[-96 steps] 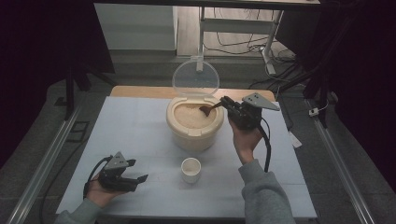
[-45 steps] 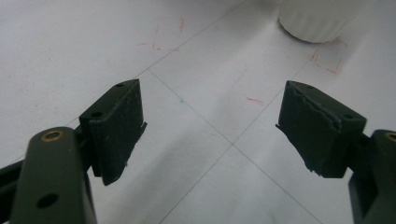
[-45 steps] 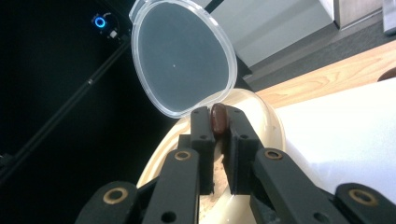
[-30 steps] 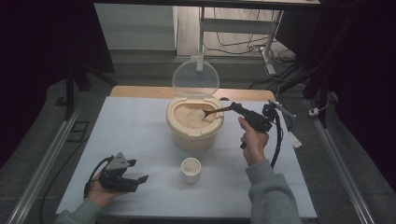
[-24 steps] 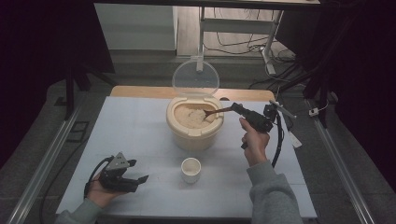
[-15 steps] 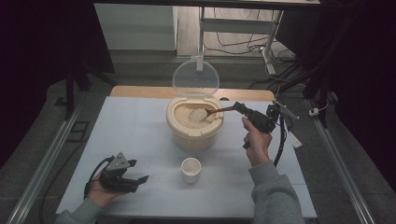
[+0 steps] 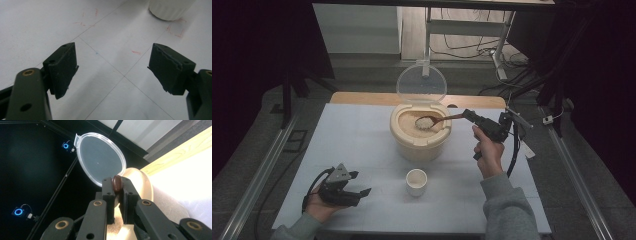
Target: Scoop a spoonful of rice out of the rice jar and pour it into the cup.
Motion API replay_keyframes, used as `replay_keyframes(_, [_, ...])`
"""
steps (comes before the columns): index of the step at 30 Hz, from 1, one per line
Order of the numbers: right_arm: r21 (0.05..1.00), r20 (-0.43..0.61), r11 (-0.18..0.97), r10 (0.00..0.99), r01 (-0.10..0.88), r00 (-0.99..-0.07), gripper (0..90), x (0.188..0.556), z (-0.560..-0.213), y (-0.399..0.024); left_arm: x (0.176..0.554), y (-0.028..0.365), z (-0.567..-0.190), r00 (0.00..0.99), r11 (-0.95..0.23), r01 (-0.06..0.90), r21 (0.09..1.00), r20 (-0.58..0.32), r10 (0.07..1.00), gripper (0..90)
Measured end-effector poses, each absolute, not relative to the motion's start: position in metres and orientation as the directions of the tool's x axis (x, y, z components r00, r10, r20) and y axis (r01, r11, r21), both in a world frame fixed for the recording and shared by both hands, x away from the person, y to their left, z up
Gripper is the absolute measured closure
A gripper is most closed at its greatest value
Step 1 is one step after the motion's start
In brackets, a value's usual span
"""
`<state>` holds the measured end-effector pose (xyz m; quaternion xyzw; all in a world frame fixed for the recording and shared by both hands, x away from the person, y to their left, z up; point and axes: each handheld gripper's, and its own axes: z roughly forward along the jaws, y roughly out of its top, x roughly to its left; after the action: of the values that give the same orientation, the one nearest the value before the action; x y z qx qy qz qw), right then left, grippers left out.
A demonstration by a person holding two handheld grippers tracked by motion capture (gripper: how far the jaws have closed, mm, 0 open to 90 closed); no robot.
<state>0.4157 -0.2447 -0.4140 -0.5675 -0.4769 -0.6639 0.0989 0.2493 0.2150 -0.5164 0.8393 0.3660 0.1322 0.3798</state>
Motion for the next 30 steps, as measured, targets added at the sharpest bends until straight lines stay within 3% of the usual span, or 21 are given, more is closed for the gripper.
replay_keyframes(30, [0.539, 0.839, -0.488, 0.388, 0.687, -0.383, 83.1, 0.39, -0.402, -0.252, 0.248, 0.214, -0.515, 0.7, -0.448, 0.507, 0.736, -0.05, 0.712, 23.0])
